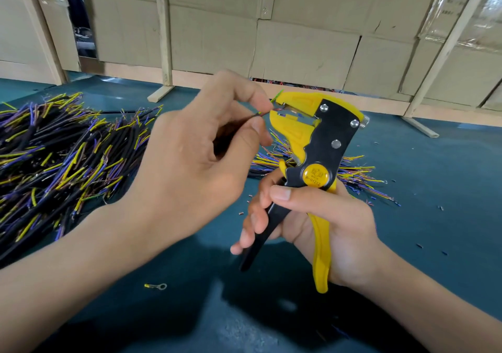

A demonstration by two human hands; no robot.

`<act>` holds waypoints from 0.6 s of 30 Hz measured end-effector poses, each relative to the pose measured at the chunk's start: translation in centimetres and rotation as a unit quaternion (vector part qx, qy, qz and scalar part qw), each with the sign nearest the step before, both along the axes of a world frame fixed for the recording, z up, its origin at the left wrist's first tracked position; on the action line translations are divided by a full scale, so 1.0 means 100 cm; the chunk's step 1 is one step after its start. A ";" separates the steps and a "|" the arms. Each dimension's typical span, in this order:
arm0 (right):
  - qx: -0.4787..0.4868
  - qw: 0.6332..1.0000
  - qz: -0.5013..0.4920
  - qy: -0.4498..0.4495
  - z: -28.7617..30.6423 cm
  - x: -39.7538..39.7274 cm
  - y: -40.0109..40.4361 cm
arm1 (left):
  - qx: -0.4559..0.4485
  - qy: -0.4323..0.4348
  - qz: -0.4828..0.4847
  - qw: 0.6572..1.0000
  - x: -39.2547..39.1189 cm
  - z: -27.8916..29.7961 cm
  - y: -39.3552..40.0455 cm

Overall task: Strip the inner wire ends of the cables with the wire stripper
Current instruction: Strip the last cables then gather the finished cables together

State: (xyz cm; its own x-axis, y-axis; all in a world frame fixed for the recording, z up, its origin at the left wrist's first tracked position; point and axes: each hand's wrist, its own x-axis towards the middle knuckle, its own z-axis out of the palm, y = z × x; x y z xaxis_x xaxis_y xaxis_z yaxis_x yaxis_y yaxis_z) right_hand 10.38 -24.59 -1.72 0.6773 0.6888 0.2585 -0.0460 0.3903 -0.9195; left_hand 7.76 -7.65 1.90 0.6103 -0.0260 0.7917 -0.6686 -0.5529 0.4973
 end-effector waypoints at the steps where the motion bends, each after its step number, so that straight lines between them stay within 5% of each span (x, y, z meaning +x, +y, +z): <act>1: 0.005 1.000 -0.005 -0.002 0.000 0.000 0.000 | -0.012 0.004 0.003 1.000 0.000 0.000 0.000; 11: 0.038 0.952 -0.293 -0.084 0.008 0.008 -0.002 | 0.005 0.073 -0.005 0.997 0.002 -0.003 -0.004; 18: 0.027 0.940 -0.322 -0.104 0.016 0.013 -0.011 | -0.073 0.157 -0.122 0.977 0.003 -0.010 -0.013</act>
